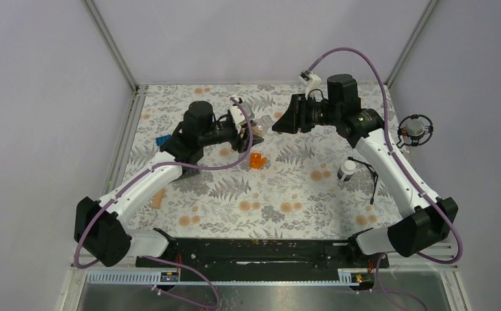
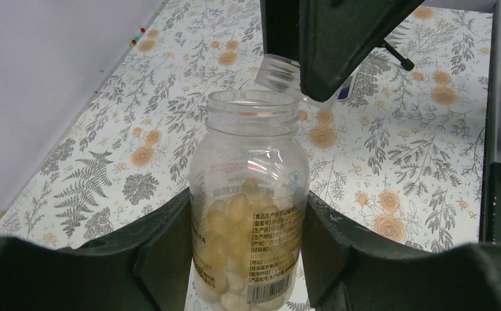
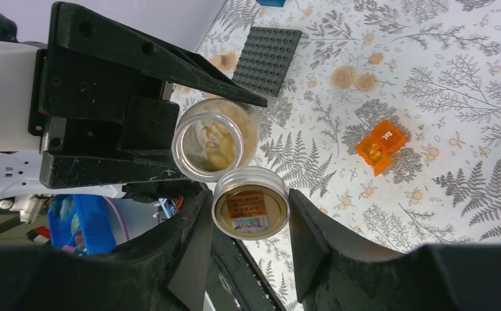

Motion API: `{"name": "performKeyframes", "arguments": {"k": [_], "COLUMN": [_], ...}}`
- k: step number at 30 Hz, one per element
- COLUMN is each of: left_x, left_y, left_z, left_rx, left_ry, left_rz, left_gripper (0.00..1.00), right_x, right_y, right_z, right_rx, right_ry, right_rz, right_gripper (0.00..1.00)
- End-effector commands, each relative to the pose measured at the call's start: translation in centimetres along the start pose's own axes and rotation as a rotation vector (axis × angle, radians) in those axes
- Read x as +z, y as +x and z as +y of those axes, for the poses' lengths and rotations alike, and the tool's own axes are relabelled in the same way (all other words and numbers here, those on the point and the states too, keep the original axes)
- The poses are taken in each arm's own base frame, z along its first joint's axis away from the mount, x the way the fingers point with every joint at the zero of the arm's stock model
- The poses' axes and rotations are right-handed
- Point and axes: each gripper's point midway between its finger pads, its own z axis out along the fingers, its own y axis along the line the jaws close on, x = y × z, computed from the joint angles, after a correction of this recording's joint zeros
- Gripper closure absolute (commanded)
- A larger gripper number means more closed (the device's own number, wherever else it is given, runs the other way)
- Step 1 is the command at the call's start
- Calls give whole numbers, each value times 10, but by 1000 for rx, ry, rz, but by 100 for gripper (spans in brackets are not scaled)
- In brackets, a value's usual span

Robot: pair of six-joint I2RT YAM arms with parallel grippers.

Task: Sort the pills into containers

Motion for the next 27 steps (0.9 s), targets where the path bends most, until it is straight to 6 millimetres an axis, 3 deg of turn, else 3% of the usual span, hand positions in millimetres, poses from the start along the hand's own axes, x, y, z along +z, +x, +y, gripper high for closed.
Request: {"name": "performKeyframes", "arguments": {"k": [1, 10, 18, 27], "left_x": [4, 6, 9, 12], "left_y": [-34, -24, -28, -27], "left_z": [-9, -13, -15, -19], "left_rx": [53, 51, 72, 102], "left_ry": [66, 79, 88, 114], "left_rz": [-79, -39, -36, -11], "left_gripper": [100, 100, 100, 100], "right_x": [-9, -9, -3, -2], "right_y": [-16, -24, -15, -2], "right_z": [26, 34, 25, 33], "right_rx": [-38, -32, -51, -71], "right_ry": [-98, -136, -110, -159], "right_rz": [-39, -82, -35, 41], "right_gripper": [62, 63, 62, 61]}}
